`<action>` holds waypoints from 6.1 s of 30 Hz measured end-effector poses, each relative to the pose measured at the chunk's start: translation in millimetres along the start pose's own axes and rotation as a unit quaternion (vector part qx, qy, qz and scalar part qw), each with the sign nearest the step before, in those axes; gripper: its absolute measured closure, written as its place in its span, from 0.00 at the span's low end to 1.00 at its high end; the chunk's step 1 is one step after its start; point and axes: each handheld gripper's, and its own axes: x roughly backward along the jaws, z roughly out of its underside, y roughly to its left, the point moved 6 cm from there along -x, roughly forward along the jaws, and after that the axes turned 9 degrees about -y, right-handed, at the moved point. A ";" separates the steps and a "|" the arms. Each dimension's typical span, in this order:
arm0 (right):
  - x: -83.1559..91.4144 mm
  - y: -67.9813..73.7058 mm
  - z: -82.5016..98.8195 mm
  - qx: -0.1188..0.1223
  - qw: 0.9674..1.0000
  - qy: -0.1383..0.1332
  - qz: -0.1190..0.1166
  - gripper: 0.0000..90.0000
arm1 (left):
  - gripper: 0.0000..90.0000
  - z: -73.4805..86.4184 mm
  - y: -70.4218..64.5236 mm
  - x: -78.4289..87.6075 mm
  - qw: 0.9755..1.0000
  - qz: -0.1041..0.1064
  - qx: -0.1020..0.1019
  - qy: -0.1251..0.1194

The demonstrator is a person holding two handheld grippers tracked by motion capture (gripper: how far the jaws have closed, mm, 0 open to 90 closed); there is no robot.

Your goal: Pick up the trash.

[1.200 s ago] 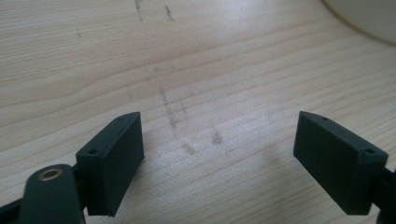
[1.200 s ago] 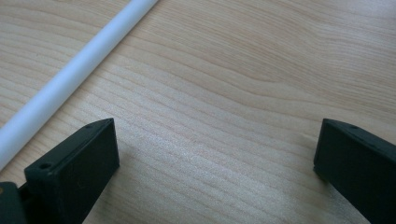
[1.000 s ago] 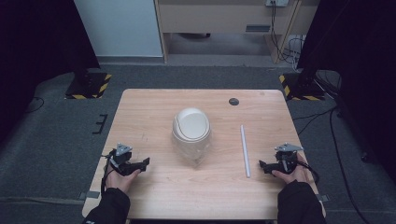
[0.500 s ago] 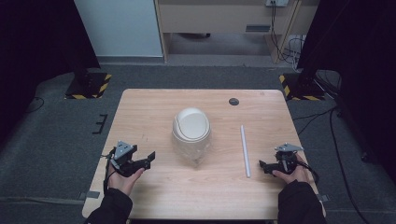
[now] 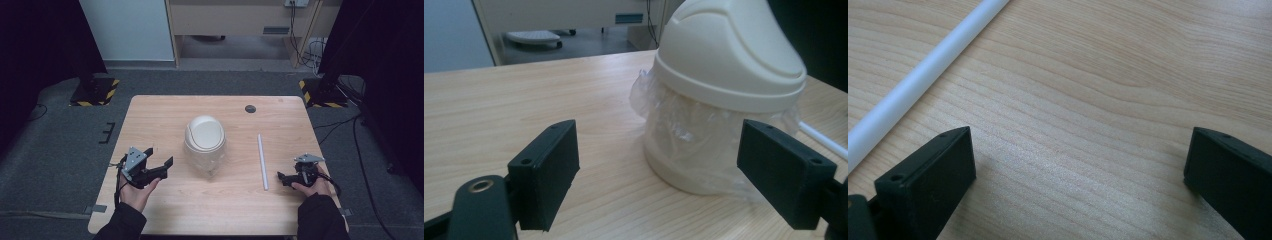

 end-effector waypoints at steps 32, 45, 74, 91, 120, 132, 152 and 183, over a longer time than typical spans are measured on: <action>0.0 0.4 0.0 -0.001 1.000 0.000 0.002 0.01 | 0.18 -44.3 -45.9 -52.9 0.999 0.019 -0.002 -0.036; 0.0 0.4 0.0 -0.001 1.000 0.000 0.002 0.01 | 0.17 -37.2 -46.6 -78.2 1.000 0.002 -0.002 -0.013; 0.0 0.9 -0.1 -0.002 1.000 0.000 0.002 0.01 | 0.18 -26.7 -45.3 -93.7 1.000 0.001 0.003 0.024; 0.0 0.9 -0.1 -0.002 1.000 0.000 0.002 0.01 | 0.19 -51.3 -44.3 -106.3 0.999 0.024 -0.015 0.028; 0.0 1.0 -0.2 -0.001 1.000 0.000 0.001 0.01 | 0.23 -67.0 -55.7 -90.2 0.998 0.057 -0.038 0.014; 3.3 -0.9 -2.0 -0.008 1.000 0.005 0.011 0.13 | 0.20 -51.7 -14.3 -30.1 0.999 0.027 -0.029 0.010; 17.4 20.0 -62.8 -0.011 0.999 -0.038 0.015 0.28 | 0.15 54.0 31.0 10.8 0.985 -0.019 -0.036 0.165; -27.5 53.4 -50.9 0.005 0.999 0.043 -0.022 0.64 | 0.18 81.8 48.0 4.8 0.979 -0.013 0.014 0.204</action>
